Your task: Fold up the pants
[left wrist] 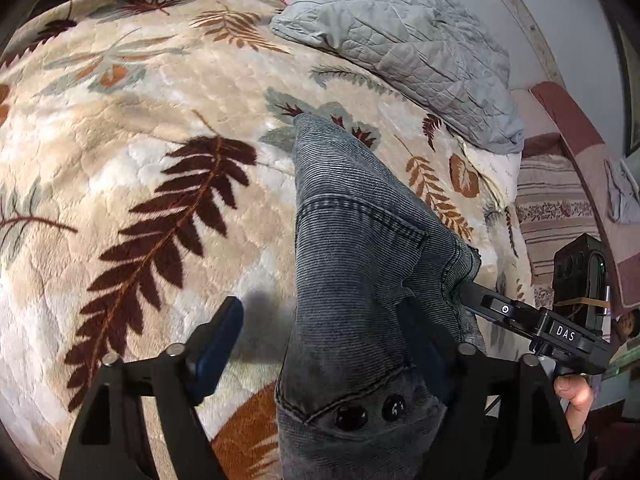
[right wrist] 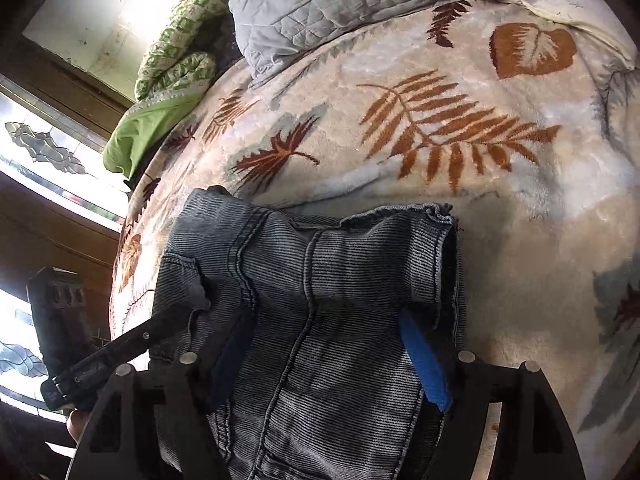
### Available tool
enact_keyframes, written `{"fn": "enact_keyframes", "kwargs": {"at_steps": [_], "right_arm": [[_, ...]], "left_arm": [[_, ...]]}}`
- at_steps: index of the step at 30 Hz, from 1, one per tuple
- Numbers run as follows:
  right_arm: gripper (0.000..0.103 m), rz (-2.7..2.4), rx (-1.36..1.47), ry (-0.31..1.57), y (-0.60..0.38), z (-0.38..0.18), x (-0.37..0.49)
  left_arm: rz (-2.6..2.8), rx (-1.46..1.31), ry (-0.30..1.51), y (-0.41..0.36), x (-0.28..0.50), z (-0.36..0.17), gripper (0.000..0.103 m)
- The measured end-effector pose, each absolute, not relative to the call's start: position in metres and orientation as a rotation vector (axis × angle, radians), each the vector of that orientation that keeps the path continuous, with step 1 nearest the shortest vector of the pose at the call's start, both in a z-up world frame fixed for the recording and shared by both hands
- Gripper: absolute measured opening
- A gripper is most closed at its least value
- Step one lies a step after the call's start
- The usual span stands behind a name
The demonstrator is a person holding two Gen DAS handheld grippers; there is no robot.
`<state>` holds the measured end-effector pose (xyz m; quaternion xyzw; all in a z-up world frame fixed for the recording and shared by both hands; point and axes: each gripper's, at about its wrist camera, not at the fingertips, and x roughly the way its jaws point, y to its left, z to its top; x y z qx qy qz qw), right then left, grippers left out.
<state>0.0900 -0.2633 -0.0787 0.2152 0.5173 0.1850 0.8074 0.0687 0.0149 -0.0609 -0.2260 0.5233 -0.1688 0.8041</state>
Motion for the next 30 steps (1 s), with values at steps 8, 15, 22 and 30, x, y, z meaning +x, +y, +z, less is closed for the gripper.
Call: {"fn": "enact_keyframes", "kwargs": {"at_steps": [8,15,22,30], "right_arm": [[0.077,0.632,0.453,1.054,-0.209,-0.007,0.123],[0.077,0.761,0.532,1.327,-0.124,-0.059,0.191],[0.076,0.770,0.570,1.180,-0.157,-0.030,0.163],[0.082,0.641,0.736,1.183,-0.269,-0.077,0.058]], "left_arm": [[-0.454,-0.560,1.141,0.016,0.039,-0.073,0.082],[-0.436,-0.446,1.121,0.006,0.034,-0.074,0.051],[-0.448,-0.481,1.125,0.014,0.031,-0.073,0.061],[-0.416,-0.479,1.123,0.012,0.027,-0.073,0.070]]}}
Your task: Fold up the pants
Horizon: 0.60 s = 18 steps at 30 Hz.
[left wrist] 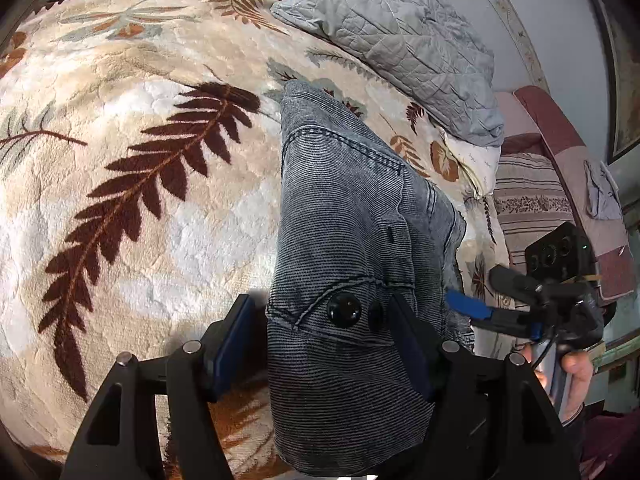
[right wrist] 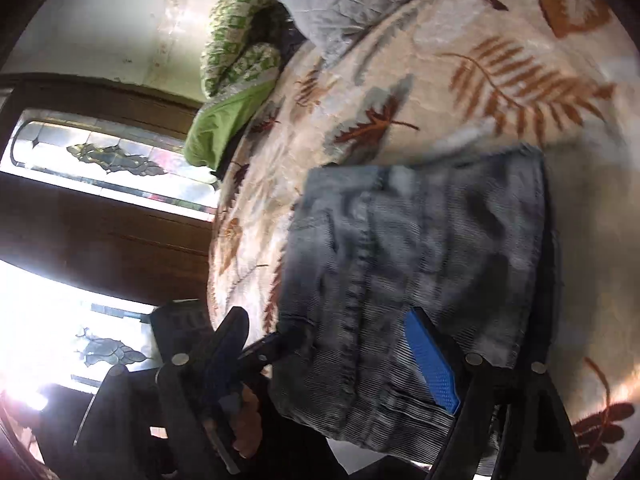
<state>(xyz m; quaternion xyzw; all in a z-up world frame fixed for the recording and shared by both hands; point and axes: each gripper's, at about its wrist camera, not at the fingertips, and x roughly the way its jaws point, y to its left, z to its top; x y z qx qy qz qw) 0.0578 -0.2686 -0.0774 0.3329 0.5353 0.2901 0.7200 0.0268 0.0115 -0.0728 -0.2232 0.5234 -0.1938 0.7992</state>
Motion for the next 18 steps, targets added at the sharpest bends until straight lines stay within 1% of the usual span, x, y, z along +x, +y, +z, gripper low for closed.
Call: {"fn": "enact_keyframes", "kwargs": {"at_steps": [1,2,3,6,9,10,11,12,14,16,18], "right_arm": [[0.080,0.641,0.789,1.205,-0.274,-0.097,0.054],[0.079,0.649,0.852,1.147,-0.284,-0.100,0.048],[0.079,0.640,0.897,1.118,-0.292,-0.095,0.044],[0.079,0.681,0.870,1.008,-0.297,-0.068,0.022],[0.081,0.758,0.832,1.039,-0.280,-0.076,0.003],[0.081,0.723,0.787,1.087,-0.275,-0.089,0.002],[0.079,0.693,0.773,1.138,-0.271,-0.106,0.003],[0.079,0.692,0.809,1.092,-0.275,-0.106,0.000],[0.079,0.678,0.817,1.097,-0.280,-0.092,0.002],[0.079,0.665,0.762,1.015,-0.289,-0.068,0.002],[0.080,0.638,0.749,0.985,-0.303,-0.055,0.008]], "left_arm": [[-0.402,-0.456,1.126,0.010,0.024,-0.071,0.070],[-0.387,-0.446,1.121,0.010,0.021,-0.065,0.070],[-0.382,-0.437,1.106,0.011,0.017,-0.059,0.070],[-0.388,-0.391,1.066,0.012,0.003,-0.043,0.070],[-0.356,-0.247,1.155,-0.002,-0.004,-0.069,0.071],[-0.349,-0.250,1.144,-0.002,-0.005,-0.074,0.073],[-0.342,-0.252,1.134,-0.002,-0.006,-0.072,0.073],[-0.329,-0.248,1.137,-0.001,-0.007,-0.067,0.073],[-0.331,-0.265,1.127,0.002,-0.007,-0.054,0.072],[-0.368,-0.326,1.087,0.009,-0.005,-0.040,0.073],[-0.362,-0.379,1.056,0.018,0.003,-0.032,0.079]]}}
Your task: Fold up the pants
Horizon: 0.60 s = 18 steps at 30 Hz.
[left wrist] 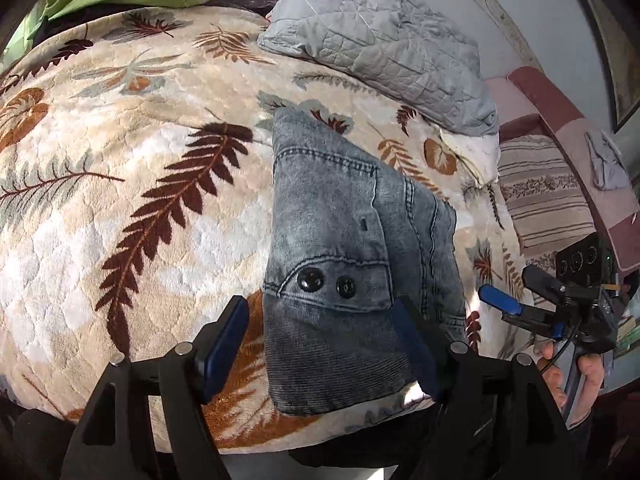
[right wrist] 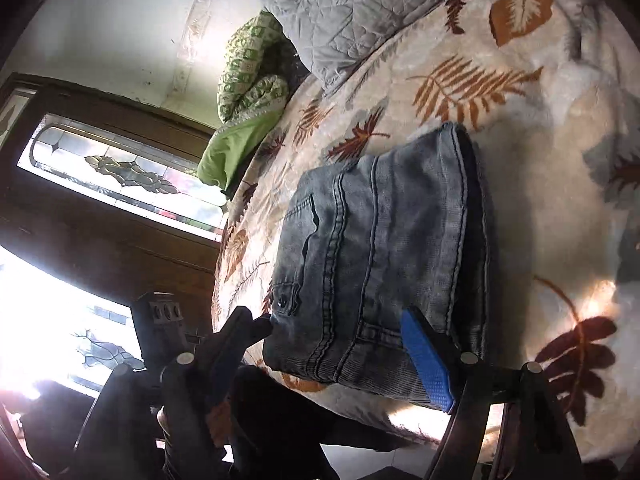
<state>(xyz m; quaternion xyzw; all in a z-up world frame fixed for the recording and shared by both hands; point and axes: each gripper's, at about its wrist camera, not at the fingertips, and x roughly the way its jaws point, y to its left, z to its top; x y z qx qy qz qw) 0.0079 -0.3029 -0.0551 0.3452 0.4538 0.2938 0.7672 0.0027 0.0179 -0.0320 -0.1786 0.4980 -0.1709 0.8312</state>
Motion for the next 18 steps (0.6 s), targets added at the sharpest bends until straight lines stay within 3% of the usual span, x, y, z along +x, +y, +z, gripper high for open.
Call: {"fn": "enact_keyframes", "kwargs": {"at_steps": [6,18], "right_arm": [[0.081,0.477,0.745,1.123,-0.333,-0.096,0.045],[0.083,0.506,0.738,1.124,-0.320,-0.110,0.049]], "left_arm": [[-0.417,-0.536,1.115,0.020,0.046,-0.050,0.080],[-0.232,-0.212,1.041,-0.019,0.040,-0.058,0.075]]}}
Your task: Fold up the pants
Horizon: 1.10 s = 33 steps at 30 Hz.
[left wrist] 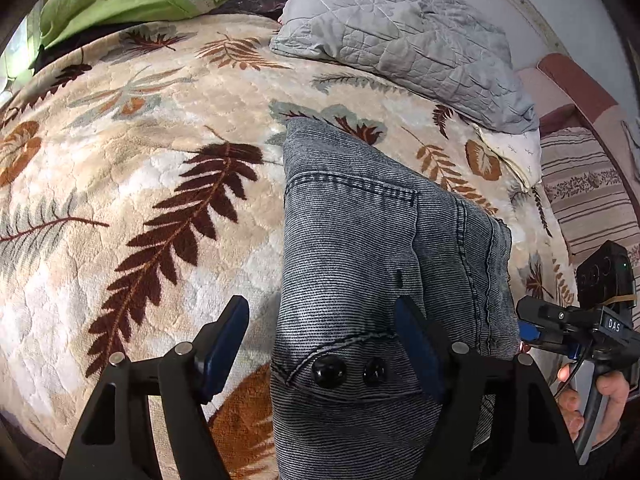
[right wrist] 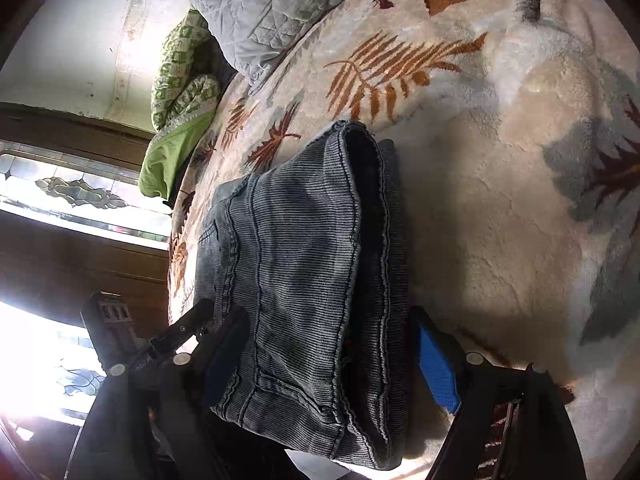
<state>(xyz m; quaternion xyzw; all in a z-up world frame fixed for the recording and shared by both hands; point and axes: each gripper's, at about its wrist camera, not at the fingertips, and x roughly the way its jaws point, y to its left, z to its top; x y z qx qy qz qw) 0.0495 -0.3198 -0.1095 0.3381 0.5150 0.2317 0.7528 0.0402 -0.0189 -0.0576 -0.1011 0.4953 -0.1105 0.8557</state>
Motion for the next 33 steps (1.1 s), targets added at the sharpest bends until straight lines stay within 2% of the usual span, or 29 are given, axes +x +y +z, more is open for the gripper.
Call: {"fn": "enact_keyframes", "kwargs": {"at_steps": [18,23,27,30,33], "right_arm": [[0.083,0.441,0.591,1.088,-0.302,-0.099,0.048],[0.083,0.323,0.468,0.924,-0.305,-0.056,0.027],[0.083,0.358,0.395,0.803,-0.290,-0.021,0.030],[0.083,0.283,0.244,0.812,-0.265,-0.025,0.057],[0.085,0.180,0.067,1.004,-0.246,-0.072,0.094]], "left_arm": [[-0.219,-0.182,1.026,-0.021,0.041,-0.054,0.068],[-0.199,-0.164,0.947,-0.014,0.020,-0.034,0.068],[-0.161,0.040,0.984,-0.041,0.010,-0.059,0.069],[-0.153,0.026,0.973,-0.039,0.006,-0.054,0.068],[-0.175,0.020,0.962,-0.034,-0.002,-0.043,0.068]]}}
